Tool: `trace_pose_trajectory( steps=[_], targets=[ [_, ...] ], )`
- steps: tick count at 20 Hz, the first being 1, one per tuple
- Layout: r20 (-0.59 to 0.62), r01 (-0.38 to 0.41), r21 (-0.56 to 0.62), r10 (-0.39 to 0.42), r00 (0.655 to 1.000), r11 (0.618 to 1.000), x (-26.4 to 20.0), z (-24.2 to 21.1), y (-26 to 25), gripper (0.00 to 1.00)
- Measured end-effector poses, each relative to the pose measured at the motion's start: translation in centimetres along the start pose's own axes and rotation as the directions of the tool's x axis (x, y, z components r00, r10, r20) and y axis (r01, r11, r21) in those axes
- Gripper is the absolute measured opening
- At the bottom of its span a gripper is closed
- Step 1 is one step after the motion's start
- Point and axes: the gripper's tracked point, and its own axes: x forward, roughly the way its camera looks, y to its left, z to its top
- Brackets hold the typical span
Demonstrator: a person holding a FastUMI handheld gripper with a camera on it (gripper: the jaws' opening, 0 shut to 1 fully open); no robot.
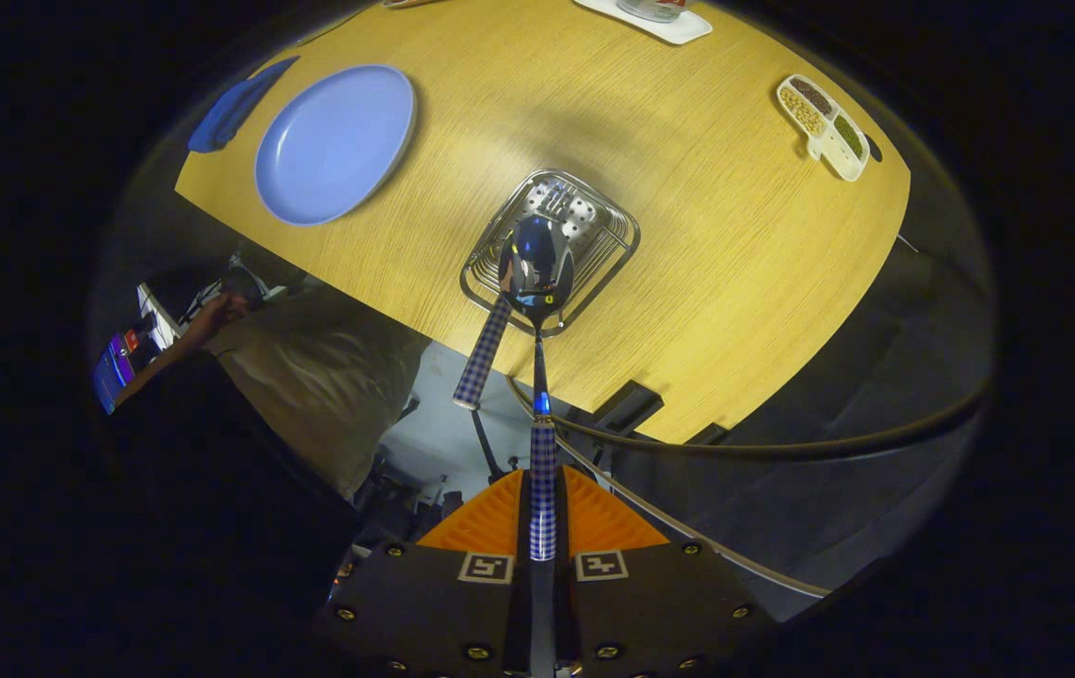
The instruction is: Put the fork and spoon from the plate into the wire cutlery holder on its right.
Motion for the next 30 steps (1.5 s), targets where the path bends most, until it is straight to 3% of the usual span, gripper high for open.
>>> trace_pose_trajectory(
  steps=[7, 12, 13, 15, 18, 19, 21, 24, 27, 30],
  targets=[
    [-0.137, 0.003, -0.006, -0.004, 0.991, 1.000, 0.5, 0.6, -0.7, 0.11],
    [-0.141, -0.028, 0.010, 0.029, 0.990, 1.000, 0.1, 1.9, -0.7, 0.16],
    [-0.140, -0.037, 0.002, 0.037, 0.989, 0.999, -0.2, 2.1, -0.7, 0.21],
    [-0.142, -0.059, 0.007, 0.059, 0.988, 0.998, -0.3, 2.0, -0.3, 0.42],
    [-0.119, -0.095, 0.021, 0.097, 0.988, 0.995, -0.6, 1.9, -0.1, 0.50],
    [-0.105, -0.101, 0.021, 0.103, 0.989, 0.995, -0.7, 1.8, -0.2, 0.73],
    [-0.057, -0.117, 0.035, 0.119, 0.991, 0.992, -0.8, 1.5, -0.1, 0.99],
    [0.091, -0.162, 0.075, 0.155, 0.984, 0.984, -1.6, 0.8, 1.3, 0.99],
    [0.346, -0.208, 0.122, 0.155, 0.925, 0.971, -2.6, 0.9, 3.9, 1.00],
    [0.607, -0.257, 0.186, 0.094, 0.789, 0.948, -4.0, 2.0, 6.6, 1.00]
  ],
)
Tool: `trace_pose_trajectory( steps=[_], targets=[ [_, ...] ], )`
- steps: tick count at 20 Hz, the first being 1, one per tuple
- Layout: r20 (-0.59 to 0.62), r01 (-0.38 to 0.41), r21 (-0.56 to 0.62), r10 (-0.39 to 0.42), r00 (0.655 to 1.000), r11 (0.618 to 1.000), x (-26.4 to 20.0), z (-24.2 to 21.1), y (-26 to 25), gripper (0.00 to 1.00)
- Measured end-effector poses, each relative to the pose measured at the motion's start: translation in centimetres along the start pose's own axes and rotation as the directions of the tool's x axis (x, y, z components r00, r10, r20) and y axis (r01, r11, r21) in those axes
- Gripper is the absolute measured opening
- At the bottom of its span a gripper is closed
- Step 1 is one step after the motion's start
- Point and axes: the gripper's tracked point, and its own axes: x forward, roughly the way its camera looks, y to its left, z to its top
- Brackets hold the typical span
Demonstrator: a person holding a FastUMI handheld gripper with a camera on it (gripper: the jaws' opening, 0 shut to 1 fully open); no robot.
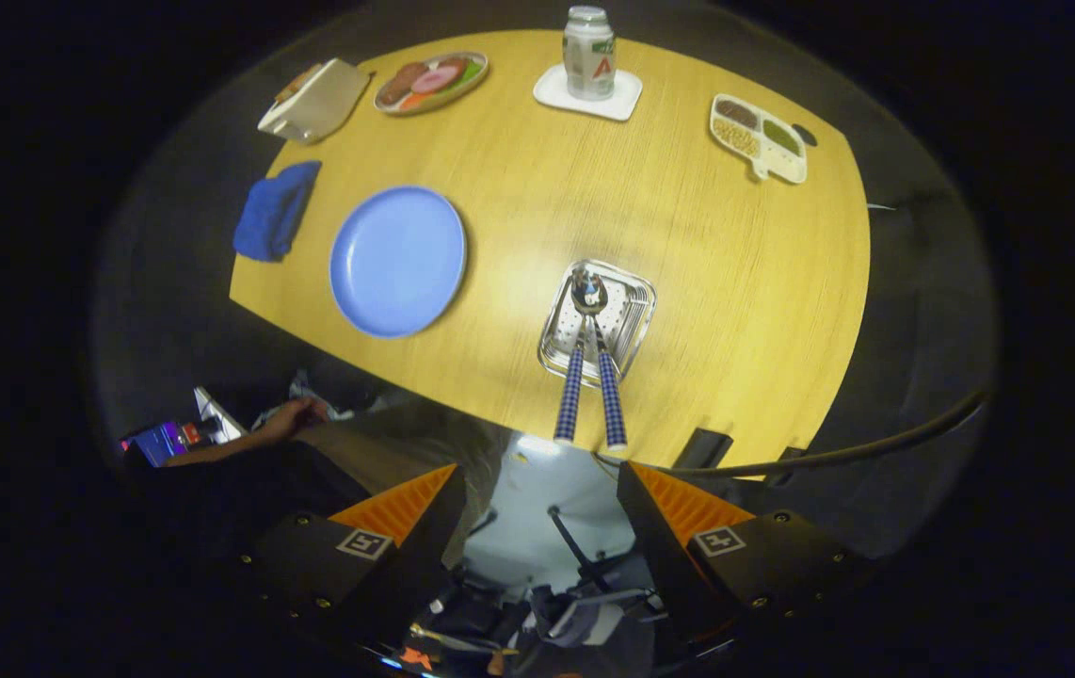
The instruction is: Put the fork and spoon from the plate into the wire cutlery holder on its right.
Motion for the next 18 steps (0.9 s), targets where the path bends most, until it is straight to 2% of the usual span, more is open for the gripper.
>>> trace_pose_trajectory(
  steps=[2, 4, 6, 7, 9, 11, 12, 14, 15, 16, 17, 18],
  targets=[
    [0.221, 0.023, 0.044, -0.032, 0.975, 0.999, -0.2, 1.7, 1.2, 1.00],
    [0.445, 0.055, 0.087, -0.088, 0.891, 0.995, -1.1, 4.2, 2.2, 1.00],
    [0.638, 0.042, 0.159, -0.136, 0.758, 0.986, -2.7, 7.0, 4.0, 1.00],
    [0.712, 0.021, 0.183, -0.147, 0.687, 0.983, -4.0, 8.4, 5.0, 1.00],
    [0.824, 0.037, 0.209, -0.196, 0.532, 0.977, -6.9, 10.7, 6.1, 1.00],
    [0.907, 0.080, 0.203, -0.218, 0.360, 0.976, -10.5, 11.7, 7.7, 1.00],
    [0.943, 0.097, 0.191, -0.210, 0.259, 0.977, -12.7, 11.9, 8.7, 1.00],
    [0.976, 0.127, 0.186, -0.198, 0.088, 0.974, -16.6, 11.6, 10.0, 0.99],
    [0.978, 0.158, 0.204, -0.209, 0.017, 0.966, -18.3, 11.0, 9.8, 0.99],
    [0.975, 0.188, 0.221, -0.217, -0.040, 0.957, -19.7, 10.5, 9.7, 0.99],
    [0.973, 0.216, 0.230, -0.218, -0.076, 0.949, -20.7, 10.2, 9.8, 0.99],
    [0.976, 0.230, 0.218, -0.205, -0.077, 0.949, -20.5, 10.3, 10.3, 0.99]
  ],
)
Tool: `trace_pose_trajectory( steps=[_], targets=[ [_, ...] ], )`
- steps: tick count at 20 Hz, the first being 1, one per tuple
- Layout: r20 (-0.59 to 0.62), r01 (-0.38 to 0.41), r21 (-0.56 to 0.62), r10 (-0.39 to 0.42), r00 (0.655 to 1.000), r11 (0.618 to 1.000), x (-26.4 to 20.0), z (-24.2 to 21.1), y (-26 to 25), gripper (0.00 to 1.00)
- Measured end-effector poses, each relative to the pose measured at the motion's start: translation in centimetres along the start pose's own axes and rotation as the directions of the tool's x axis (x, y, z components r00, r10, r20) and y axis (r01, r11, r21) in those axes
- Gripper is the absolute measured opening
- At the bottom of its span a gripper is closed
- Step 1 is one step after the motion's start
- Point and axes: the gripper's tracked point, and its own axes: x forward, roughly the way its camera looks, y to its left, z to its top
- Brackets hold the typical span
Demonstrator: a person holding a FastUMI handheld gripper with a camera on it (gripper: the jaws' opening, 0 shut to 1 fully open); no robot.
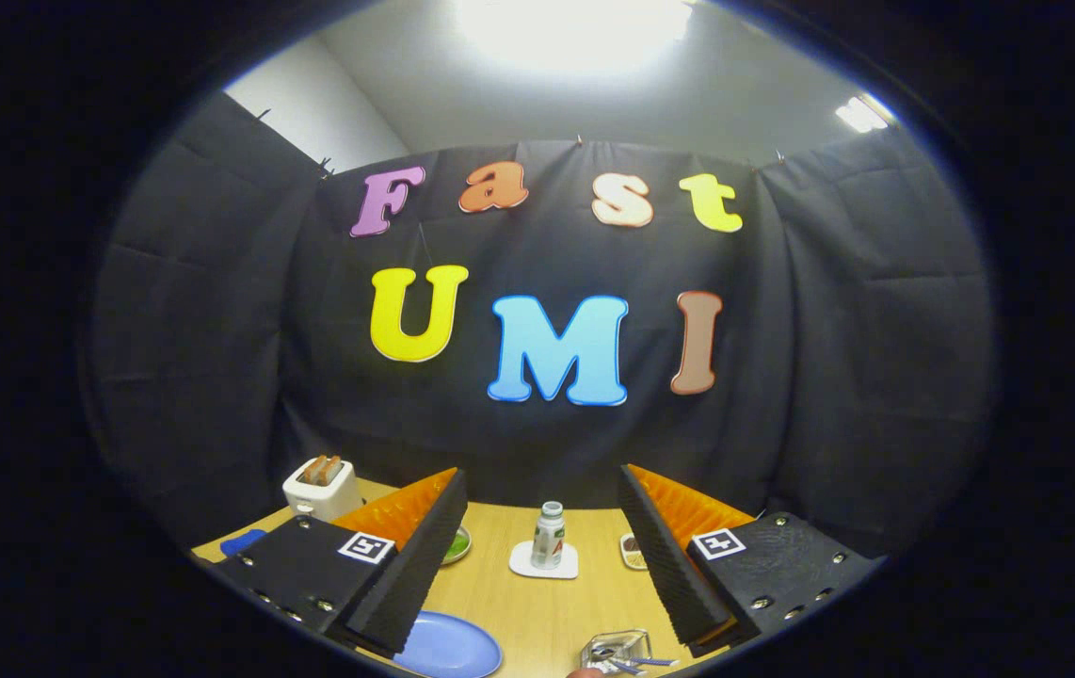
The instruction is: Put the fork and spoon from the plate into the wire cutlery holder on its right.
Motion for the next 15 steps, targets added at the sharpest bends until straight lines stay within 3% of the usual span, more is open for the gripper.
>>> trace_pose_trajectory(
  steps=[2, 15],
  targets=[
    [-0.022, -0.032, 0.014, 0.033, 0.999, 0.999, 0.0, -0.6, 0.3, 0.99],
    [-0.083, 0.058, 0.122, -0.048, 0.995, 0.991, 1.1, -3.1, -6.0, 0.96]
  ],
)
